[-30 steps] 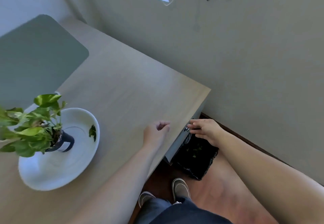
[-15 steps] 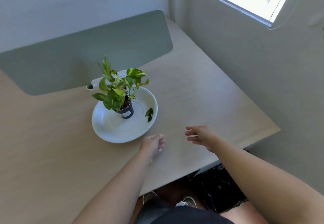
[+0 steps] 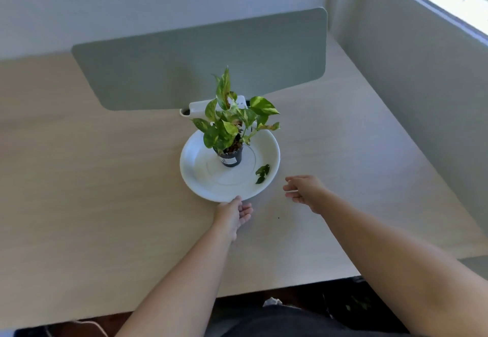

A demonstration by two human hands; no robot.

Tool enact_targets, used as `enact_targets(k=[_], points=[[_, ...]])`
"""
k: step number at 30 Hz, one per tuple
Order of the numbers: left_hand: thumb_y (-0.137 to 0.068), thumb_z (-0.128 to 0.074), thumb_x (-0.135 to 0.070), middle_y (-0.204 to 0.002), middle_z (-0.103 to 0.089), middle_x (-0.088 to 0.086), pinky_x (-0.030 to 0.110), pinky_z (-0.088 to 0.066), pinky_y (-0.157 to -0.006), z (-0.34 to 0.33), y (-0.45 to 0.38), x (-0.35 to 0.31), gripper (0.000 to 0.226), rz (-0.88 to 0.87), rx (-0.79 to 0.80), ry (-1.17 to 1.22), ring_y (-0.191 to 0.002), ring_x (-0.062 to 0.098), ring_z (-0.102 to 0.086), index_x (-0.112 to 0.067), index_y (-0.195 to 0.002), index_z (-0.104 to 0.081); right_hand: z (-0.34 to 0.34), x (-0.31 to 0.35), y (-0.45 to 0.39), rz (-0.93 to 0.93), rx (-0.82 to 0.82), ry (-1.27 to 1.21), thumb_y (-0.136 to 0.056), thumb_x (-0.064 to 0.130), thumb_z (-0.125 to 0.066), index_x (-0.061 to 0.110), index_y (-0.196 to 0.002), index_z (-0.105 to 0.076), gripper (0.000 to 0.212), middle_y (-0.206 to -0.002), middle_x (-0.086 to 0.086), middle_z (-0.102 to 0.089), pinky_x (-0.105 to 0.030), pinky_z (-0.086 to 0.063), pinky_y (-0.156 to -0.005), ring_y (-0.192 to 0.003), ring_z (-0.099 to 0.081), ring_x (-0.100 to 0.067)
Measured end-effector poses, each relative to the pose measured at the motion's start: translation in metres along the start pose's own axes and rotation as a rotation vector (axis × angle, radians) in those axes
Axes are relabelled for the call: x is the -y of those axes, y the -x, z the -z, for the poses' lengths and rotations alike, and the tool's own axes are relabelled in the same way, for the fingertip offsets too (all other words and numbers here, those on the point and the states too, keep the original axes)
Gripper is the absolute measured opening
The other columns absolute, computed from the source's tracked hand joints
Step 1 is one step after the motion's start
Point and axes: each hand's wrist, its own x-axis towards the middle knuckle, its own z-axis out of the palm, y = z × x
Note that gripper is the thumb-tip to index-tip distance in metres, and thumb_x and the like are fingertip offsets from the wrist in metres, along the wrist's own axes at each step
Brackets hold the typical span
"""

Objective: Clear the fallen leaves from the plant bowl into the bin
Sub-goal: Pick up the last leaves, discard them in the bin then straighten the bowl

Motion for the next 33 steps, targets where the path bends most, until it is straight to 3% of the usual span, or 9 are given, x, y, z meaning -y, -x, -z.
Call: enact_targets(k=[9, 13, 16, 19, 22, 25, 27, 29, 33], points=[[-0.086, -0.055, -0.013, -0.085, -0.068, 0.016, 0.029, -0.056, -0.063, 0.064, -0.033, -0.061, 0.019, 0.026, 0.013, -0.319, -0.071, 0.023, -0.067, -0.006, -0.069, -0.049, -0.043, 0.036, -0.03, 0.02, -0.067, -0.007, -0.092, 0.014, -0.053, 0.009, -0.11, -0.063, 0.022, -0.087, -0.011, -0.065, -0.03, -0.051, -0.063, -0.066, -0.06, -0.02], [-0.084, -0.057, -0.014, -0.081, -0.067, 0.014, 0.03, -0.057, -0.064, 0.086, -0.049, -0.091, 0.016, 0.057, 0.067, -0.481, -0.069, 0.023, -0.066, -0.005, -0.071, -0.053, -0.061, 0.045, -0.041, 0.016, -0.09, -0.025, -0.093, 0.013, -0.054, 0.007, -0.112, -0.062, 0.022, -0.096, -0.015, -0.067, -0.034, -0.055, -0.069, -0.077, -0.064, -0.025], [-0.083, -0.055, -0.011, -0.078, -0.066, 0.012, 0.028, -0.057, -0.062, 0.099, -0.057, -0.112, 0.011, 0.054, 0.087, -0.578, -0.067, 0.022, -0.066, -0.003, -0.076, -0.057, -0.066, 0.048, -0.045, 0.031, -0.133, -0.057, -0.09, 0.008, -0.058, 0.006, -0.115, -0.062, 0.025, -0.093, -0.016, -0.068, -0.029, -0.056, -0.058, -0.068, -0.063, -0.022], [-0.082, -0.053, -0.01, -0.072, -0.063, 0.011, 0.025, -0.055, -0.055, 0.108, -0.066, -0.129, 0.011, 0.017, 0.079, -0.635, -0.06, 0.02, -0.064, -0.001, -0.083, -0.059, -0.069, 0.043, -0.044, 0.028, -0.127, -0.078, -0.083, 0.002, -0.063, 0.003, -0.109, -0.063, 0.026, -0.08, -0.016, -0.066, -0.023, -0.054, -0.048, -0.055, -0.058, -0.018], [-0.081, -0.053, -0.01, -0.065, -0.065, 0.013, 0.025, -0.051, -0.053, 0.109, -0.075, -0.141, 0.015, -0.05, 0.027, -0.635, -0.051, 0.019, -0.059, 0.001, -0.085, -0.062, -0.074, 0.036, -0.04, 0.021, -0.11, -0.152, -0.083, 0.0, -0.064, -0.001, -0.106, -0.059, 0.023, -0.079, -0.017, -0.064, -0.023, -0.055, -0.051, -0.054, -0.056, -0.019], [-0.081, -0.054, -0.009, -0.064, -0.067, 0.014, 0.034, -0.056, -0.066, 0.106, -0.083, -0.143, 0.013, -0.182, -0.036, -0.584, -0.055, 0.024, -0.059, 0.001, -0.084, -0.062, -0.08, 0.03, -0.035, -0.005, -0.104, -0.253, -0.085, -0.003, -0.061, -0.002, -0.1, -0.054, 0.016, -0.081, -0.018, -0.059, -0.025, -0.052, -0.054, -0.053, -0.052, -0.019], [-0.083, -0.057, -0.009, -0.073, -0.069, 0.016, 0.036, -0.06, -0.068, 0.102, -0.083, -0.141, 0.006, -0.257, -0.108, -0.517, -0.056, 0.022, -0.062, -0.004, -0.086, -0.056, -0.083, 0.026, -0.032, -0.034, -0.1, -0.302, -0.086, -0.004, -0.061, -0.001, -0.097, -0.052, 0.014, -0.082, -0.018, -0.058, -0.024, -0.054, -0.05, -0.054, -0.055, -0.02], [-0.083, -0.06, -0.009, -0.098, -0.066, 0.016, 0.03, -0.057, -0.062, 0.095, -0.079, -0.136, 0.017, -0.344, -0.164, -0.5, -0.063, 0.018, -0.062, -0.008, -0.099, -0.053, -0.085, 0.021, -0.03, -0.057, -0.105, -0.337, -0.085, -0.003, -0.061, -0.002, -0.104, -0.053, 0.02, -0.084, -0.019, -0.058, -0.022, -0.053, -0.048, -0.055, -0.059, -0.02], [-0.077, -0.065, -0.007, -0.13, -0.037, 0.005, 0.029, -0.044, -0.083, 0.082, -0.073, -0.127, 0.055, -0.652, -0.256, -0.85, -0.099, 0.025, -0.052, -0.016, -0.128, -0.047, -0.092, 0.013, -0.02, -0.096, -0.115, -0.413, -0.086, -0.004, -0.06, -0.002, -0.102, -0.052, 0.018, -0.092, -0.022, -0.06, -0.023, -0.056, -0.048, -0.068, -0.065, -0.026]])
